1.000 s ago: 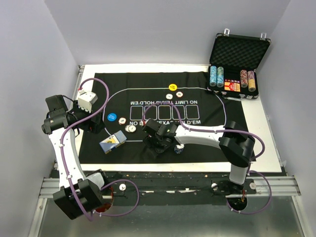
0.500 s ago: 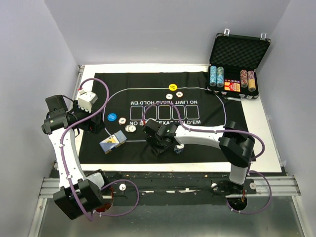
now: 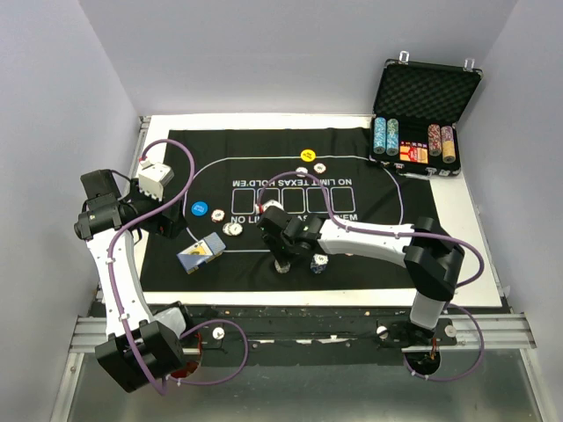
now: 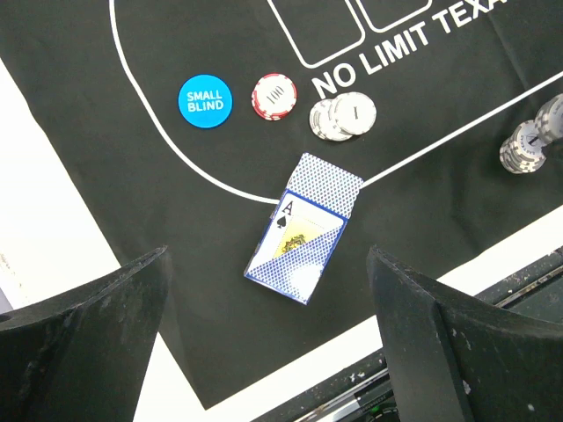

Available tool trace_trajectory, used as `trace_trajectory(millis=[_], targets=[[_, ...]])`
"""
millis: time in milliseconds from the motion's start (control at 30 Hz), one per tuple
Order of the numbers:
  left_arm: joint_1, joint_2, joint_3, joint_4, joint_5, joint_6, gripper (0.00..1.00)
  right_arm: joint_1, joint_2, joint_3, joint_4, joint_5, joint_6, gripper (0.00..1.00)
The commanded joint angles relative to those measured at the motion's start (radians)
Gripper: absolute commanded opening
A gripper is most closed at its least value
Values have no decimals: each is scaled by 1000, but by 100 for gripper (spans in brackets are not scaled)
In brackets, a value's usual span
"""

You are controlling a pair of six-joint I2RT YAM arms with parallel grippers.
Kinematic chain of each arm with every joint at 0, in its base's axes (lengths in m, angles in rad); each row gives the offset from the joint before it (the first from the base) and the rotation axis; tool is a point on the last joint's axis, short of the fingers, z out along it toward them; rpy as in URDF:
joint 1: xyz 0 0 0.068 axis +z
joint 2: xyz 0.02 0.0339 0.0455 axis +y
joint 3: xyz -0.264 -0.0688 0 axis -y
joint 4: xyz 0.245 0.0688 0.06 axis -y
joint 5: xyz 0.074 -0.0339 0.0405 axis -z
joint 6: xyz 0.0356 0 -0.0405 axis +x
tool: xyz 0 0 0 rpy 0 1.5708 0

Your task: Distribute texas hold em gaming equipment

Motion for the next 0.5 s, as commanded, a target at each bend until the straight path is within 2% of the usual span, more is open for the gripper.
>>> trace_trajectory(millis=[0,167,300,467], targets=[[6,-15,9,1,-3,0,99,-46,-83,40,-19,48,-12,42],[8,-16,9,-1,-3,0,99,-184,-140,8,-13,49,-23,40],[6,-15,4,1,0,1,99,-345,-174,-52,13,46,-24,40],[8,-15,3,1,0,4,99,-486,-169,-131,30,84,-15,40]])
